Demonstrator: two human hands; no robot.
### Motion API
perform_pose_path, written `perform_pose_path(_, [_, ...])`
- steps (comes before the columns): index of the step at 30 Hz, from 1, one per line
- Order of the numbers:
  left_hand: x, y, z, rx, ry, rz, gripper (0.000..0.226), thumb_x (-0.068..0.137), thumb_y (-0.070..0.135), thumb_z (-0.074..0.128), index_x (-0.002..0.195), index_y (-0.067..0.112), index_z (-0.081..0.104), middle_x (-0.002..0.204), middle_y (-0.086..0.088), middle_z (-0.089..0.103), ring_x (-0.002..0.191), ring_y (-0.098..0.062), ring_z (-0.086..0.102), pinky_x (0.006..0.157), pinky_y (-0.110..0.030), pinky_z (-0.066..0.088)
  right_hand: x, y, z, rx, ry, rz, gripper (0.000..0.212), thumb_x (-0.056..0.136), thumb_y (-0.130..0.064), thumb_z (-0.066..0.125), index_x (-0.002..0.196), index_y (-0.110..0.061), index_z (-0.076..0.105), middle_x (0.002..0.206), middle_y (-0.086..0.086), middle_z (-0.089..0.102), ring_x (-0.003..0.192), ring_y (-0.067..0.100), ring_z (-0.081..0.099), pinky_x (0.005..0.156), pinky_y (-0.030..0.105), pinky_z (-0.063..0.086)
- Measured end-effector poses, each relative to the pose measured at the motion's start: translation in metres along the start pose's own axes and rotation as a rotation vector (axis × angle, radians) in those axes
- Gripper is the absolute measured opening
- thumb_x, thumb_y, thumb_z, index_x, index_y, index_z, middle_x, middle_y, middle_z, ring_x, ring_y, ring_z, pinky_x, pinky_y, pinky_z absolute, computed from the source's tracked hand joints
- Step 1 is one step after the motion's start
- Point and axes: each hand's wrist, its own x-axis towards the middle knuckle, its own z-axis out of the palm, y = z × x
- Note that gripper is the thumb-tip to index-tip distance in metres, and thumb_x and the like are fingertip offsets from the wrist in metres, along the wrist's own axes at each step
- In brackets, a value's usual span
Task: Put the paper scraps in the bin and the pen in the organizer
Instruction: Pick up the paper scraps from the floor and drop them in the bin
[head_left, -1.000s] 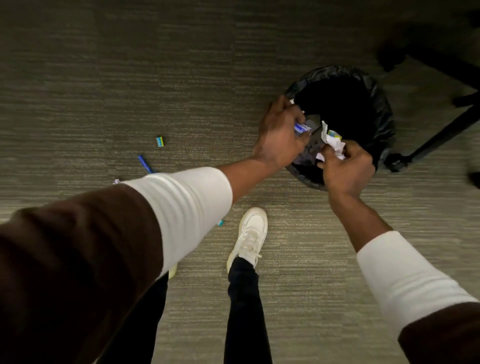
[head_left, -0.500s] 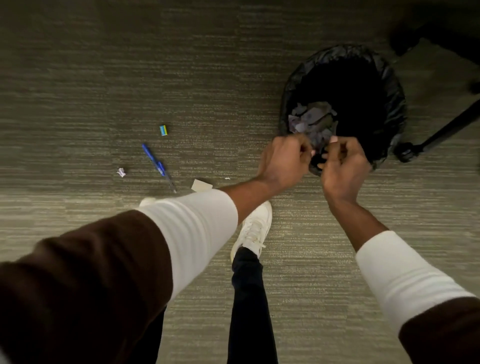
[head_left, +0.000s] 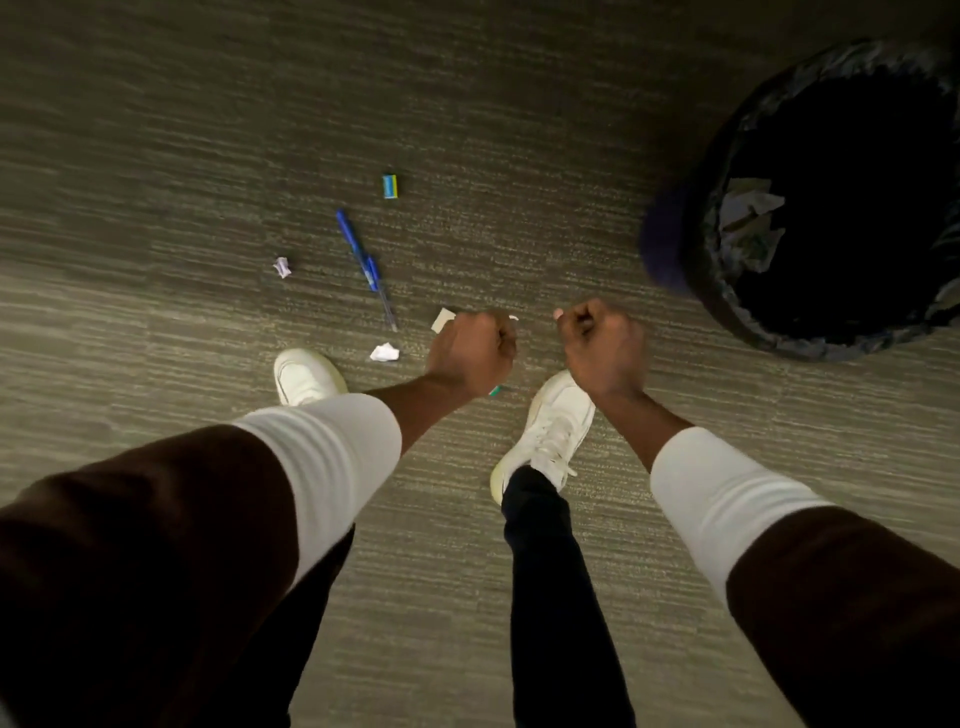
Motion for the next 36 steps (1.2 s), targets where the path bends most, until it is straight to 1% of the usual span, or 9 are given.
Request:
perform_pose_path(2, [0.012,-0.033,-0.006,0.071,0.005,-0.032,0.021,0.084,0.029,0.057,0.094,0.019,0.073,0.095,-0.007,0.077,0.09,-0.033,0.073,0.076,-0.043,0.062,0.013,0.0,0.027,-0.013,-0.093,0.012,0.023,0.089,-0.044,0.075,0.086,-0.024,0.065,0.076,-0.002,0.068,0.077,0.024,0.068,0.071,0.035,0.055])
perform_pose_path(6, [0.036,-0.104,-0.007,0.218,-0.032,-0.18,0.027,0.088,0.029,0.068,0.111,0.015,0.067,0.116,-0.013,0.069,0.105,-0.034,0.068,0.085,-0.046,0.061,0.037,0.008,0.091,-0.151,-0.235,0.063,0.065,0.076,-0.064,0.08,0.116,-0.017,0.062,0.112,0.012,0.068,0.102,0.031,0.066,0.085,0.039,0.057])
perform_pose_path(13, [0.063,-0.205,0.011,0.286,-0.093,-0.396,0.084,0.076,0.068,0.077,0.126,0.004,0.06,0.129,-0.02,0.062,0.122,-0.037,0.058,0.099,-0.044,0.051,0.066,0.023,0.177,-0.247,-0.219,0.13,0.098,0.059,-0.088,0.072,0.125,-0.018,0.055,0.131,0.014,0.058,0.12,0.032,0.057,0.097,0.036,0.049])
perform_pose_path(16, [0.069,-0.219,0.024,0.207,-0.086,-0.49,0.089,0.07,0.076,0.075,0.12,0.004,0.065,0.126,-0.018,0.067,0.12,-0.035,0.062,0.096,-0.041,0.053,0.072,0.026,0.199,-0.302,-0.259,0.158,0.102,0.054,-0.095,0.068,0.123,-0.022,0.053,0.138,0.012,0.054,0.129,0.031,0.051,0.103,0.035,0.043])
perform_pose_path(21, [0.075,-0.223,0.053,-0.039,-0.011,-0.656,0.117,0.066,0.075,0.079,0.146,-0.002,0.044,0.145,-0.021,0.055,0.133,-0.037,0.055,0.105,-0.044,0.051,0.072,0.024,0.216,-0.39,-0.247,0.092,0.108,0.052,-0.09,0.073,0.127,-0.015,0.053,0.134,0.016,0.052,0.124,0.032,0.052,0.099,0.032,0.043])
perform_pose_path(24, [0.079,-0.215,0.058,-0.055,0.071,-0.661,0.104,0.075,0.067,0.079,0.142,-0.005,0.044,0.138,-0.02,0.058,0.129,-0.035,0.057,0.104,-0.045,0.052,0.074,0.031,0.22,-0.232,-0.213,0.063,0.074,0.064,-0.052,0.093,0.116,-0.014,0.058,0.121,0.009,0.052,0.108,0.025,0.054,0.079,0.024,0.033])
perform_pose_path(29, [0.09,-0.217,0.061,-0.129,0.14,-0.685,0.065,0.077,0.041,0.089,0.121,0.002,0.063,0.12,-0.015,0.071,0.112,-0.032,0.069,0.087,-0.037,0.057,0.076,0.045,0.217,-0.119,-0.201,-0.054,0.035,0.081,-0.025,0.083,0.11,-0.015,0.067,0.114,0.01,0.061,0.098,0.027,0.062,0.082,0.028,0.05])
perform_pose_path(31, [0.091,-0.219,0.061,-0.151,0.153,-0.684,0.045,0.079,0.028,0.089,0.112,0.004,0.068,0.115,-0.014,0.074,0.107,-0.03,0.071,0.08,-0.034,0.055,0.073,0.048,0.217,-0.084,-0.133,-0.108,0.032,0.075,-0.018,0.085,0.102,-0.017,0.067,0.103,0.004,0.063,0.083,0.019,0.059,0.074,0.021,0.05])
perform_pose_path(36, [0.089,-0.222,0.067,-0.166,0.158,-0.649,0.022,0.081,0.015,0.082,0.1,0.006,0.074,0.105,-0.01,0.077,0.098,-0.026,0.072,0.077,-0.031,0.056,0.069,0.033,0.224,-0.071,-0.097,-0.141,0.039,0.07,-0.029,0.084,0.102,-0.026,0.062,0.101,-0.002,0.064,0.079,0.016,0.062,0.071,0.033,0.056])
